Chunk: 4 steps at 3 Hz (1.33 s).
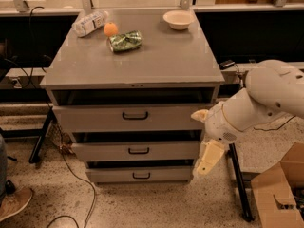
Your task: Open bottom drawer
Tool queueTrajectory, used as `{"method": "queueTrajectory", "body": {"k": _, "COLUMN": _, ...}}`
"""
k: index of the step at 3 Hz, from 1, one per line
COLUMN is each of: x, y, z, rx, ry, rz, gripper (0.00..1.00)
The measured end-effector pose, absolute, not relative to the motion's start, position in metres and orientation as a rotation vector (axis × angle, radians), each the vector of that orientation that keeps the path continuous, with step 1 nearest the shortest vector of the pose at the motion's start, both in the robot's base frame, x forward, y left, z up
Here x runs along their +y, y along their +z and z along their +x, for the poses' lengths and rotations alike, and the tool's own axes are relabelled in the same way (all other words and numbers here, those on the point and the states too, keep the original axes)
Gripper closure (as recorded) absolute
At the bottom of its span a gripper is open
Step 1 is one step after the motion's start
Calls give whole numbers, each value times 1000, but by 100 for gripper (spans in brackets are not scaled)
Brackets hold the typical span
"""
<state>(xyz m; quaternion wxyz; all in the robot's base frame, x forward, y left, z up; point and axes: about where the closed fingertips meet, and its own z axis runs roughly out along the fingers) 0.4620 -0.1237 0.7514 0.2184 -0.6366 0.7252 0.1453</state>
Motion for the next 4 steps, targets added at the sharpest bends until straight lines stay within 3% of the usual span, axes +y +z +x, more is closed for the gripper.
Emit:
{"method": "queueTrajectory", "body": {"k": 2, "x": -125, "y": 697, "z": 459, "rx": 2047, "ry": 458, "rz": -1801, "gripper": 0}}
{"method": "queueTrajectory", "body": {"k": 4, "x": -129, "y": 559, "z": 450, "rx": 2014, "ry": 463, "rz": -1902, "gripper": 0}}
